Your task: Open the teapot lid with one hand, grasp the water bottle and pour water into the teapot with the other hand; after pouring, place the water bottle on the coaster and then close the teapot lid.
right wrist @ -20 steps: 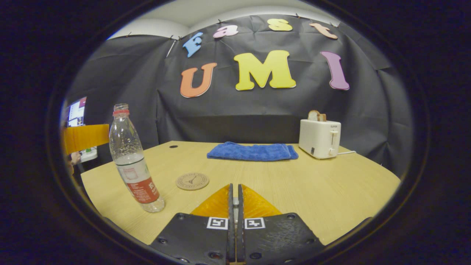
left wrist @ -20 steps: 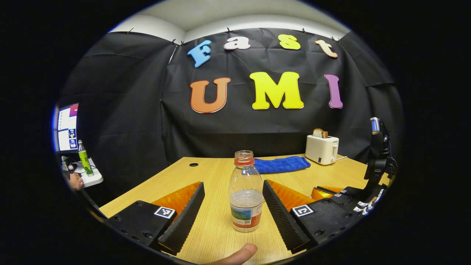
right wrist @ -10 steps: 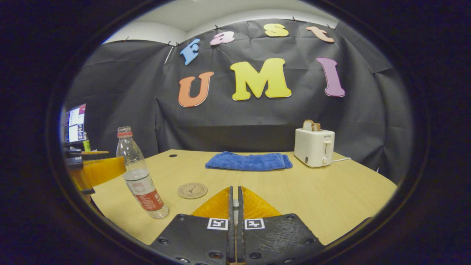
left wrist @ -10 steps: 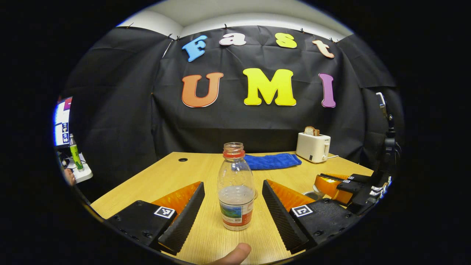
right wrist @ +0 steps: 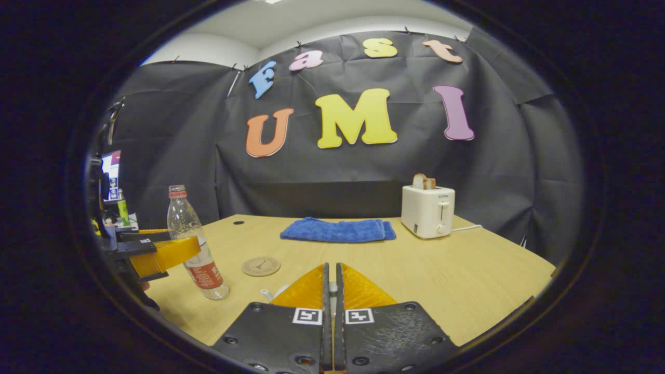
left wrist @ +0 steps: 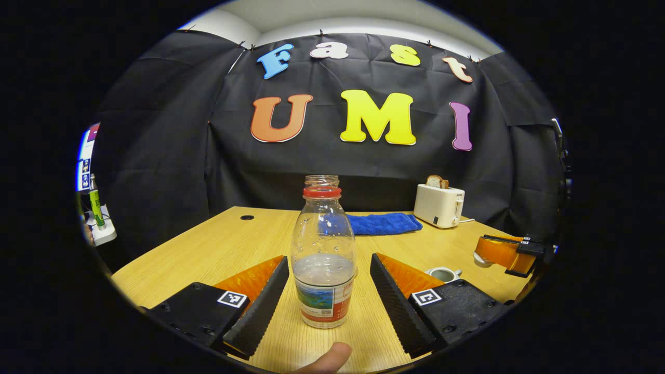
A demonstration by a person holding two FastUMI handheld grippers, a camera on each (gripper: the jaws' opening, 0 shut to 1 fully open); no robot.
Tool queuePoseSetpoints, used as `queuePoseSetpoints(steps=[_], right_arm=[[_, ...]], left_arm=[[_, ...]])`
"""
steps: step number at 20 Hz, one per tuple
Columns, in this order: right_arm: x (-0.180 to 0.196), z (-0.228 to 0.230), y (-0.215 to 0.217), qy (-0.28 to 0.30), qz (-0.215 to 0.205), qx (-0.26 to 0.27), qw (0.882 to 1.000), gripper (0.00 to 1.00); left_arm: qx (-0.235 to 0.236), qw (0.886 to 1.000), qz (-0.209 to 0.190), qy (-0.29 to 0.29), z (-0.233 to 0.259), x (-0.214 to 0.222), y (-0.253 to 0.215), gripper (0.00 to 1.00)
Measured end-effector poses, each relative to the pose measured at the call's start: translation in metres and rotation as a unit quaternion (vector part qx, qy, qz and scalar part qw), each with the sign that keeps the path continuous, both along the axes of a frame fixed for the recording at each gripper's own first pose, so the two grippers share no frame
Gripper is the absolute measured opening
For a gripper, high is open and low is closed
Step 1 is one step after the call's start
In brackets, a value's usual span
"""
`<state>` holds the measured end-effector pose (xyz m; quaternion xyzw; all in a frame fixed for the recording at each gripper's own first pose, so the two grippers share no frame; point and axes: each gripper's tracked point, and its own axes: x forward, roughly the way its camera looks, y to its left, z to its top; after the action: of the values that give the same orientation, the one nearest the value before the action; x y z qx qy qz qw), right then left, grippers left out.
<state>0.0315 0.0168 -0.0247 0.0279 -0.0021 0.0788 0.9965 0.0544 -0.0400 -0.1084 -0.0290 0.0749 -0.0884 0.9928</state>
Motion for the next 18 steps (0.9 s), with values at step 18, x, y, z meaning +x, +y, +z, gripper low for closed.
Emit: queuePoseSetpoints(steps=[18], right_arm=[[-0.011, -0.014, -0.022, 0.002, -0.01, 0.001, 1.0, 0.01]], left_arm=[[0.036, 0.999, 0.011, 0.009, -0.028, 0.014, 0.008, 0.8]])
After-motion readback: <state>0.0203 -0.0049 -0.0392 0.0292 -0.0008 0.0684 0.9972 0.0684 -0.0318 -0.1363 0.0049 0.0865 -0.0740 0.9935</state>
